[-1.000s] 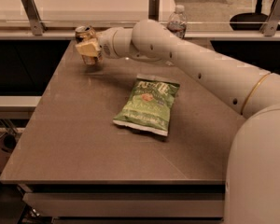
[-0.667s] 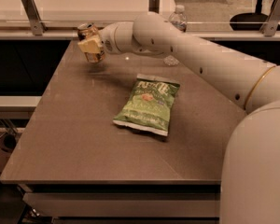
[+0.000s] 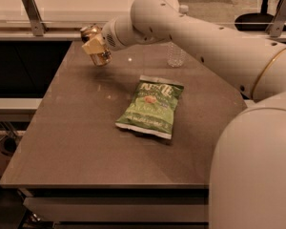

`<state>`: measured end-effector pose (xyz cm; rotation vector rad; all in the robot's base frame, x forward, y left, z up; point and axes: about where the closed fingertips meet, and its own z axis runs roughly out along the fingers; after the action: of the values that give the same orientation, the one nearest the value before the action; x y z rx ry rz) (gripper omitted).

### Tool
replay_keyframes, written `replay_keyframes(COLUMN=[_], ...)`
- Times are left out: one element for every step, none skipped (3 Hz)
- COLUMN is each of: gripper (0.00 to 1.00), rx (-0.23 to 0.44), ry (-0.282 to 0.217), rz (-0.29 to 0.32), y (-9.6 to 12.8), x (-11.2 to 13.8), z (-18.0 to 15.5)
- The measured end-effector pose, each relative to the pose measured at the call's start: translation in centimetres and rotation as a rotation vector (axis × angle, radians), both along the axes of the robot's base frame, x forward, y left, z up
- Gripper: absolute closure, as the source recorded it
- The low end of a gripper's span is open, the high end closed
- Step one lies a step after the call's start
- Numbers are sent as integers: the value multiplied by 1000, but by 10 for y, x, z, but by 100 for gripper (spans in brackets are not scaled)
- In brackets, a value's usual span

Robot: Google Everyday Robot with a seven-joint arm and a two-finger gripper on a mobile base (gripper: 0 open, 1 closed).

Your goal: Knock orange can over

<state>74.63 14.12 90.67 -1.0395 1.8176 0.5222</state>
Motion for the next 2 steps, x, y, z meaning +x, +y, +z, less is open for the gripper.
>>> replay_keyframes(gripper=[100,100], rx=[-102,-219], ry=[41,75], rz=[-10,-29], y=[-1,-1], x=[-7,-7], z=[-3,-8])
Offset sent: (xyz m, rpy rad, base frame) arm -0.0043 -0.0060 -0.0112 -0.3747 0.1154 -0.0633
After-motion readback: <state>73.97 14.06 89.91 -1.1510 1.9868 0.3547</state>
